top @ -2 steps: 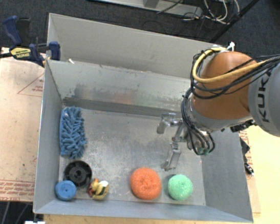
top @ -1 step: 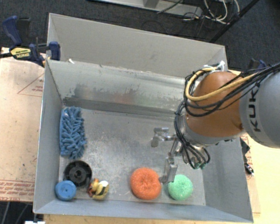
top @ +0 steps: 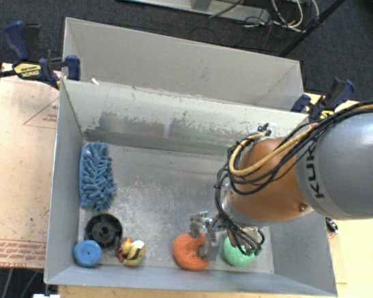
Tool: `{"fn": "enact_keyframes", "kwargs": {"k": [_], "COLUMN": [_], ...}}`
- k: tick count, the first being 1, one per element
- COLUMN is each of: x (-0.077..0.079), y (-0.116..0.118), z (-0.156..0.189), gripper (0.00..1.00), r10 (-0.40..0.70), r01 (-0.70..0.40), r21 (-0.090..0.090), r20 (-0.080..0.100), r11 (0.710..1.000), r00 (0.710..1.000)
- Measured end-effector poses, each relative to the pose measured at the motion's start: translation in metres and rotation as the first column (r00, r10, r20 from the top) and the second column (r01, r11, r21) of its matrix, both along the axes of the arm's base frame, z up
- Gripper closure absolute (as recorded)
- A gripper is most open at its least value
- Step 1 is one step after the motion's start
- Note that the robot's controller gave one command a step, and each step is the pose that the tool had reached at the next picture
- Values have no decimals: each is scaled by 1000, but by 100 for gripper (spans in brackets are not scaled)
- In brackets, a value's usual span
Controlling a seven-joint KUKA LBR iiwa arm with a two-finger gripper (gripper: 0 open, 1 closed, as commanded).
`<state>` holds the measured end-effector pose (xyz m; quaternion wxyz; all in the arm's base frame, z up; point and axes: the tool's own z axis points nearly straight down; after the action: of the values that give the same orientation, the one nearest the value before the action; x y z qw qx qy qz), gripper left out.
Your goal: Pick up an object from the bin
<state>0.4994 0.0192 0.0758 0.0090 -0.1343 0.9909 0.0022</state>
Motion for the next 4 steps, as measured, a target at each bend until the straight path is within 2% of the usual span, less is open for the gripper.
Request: {"fn": "enact_keyframes", "kwargs": {"k": [2,3,4], "x": [0,14,21], "y": [0,10,9], "z": [1,35,73], "gripper": [100,100,100], "r10": [0,113,177], "r01": [0,-113,-177], "r21": [0,-3,-1], "r20": [0,2,-9], "r11": [1000,994,984], "r00": [1000,994,984]}}
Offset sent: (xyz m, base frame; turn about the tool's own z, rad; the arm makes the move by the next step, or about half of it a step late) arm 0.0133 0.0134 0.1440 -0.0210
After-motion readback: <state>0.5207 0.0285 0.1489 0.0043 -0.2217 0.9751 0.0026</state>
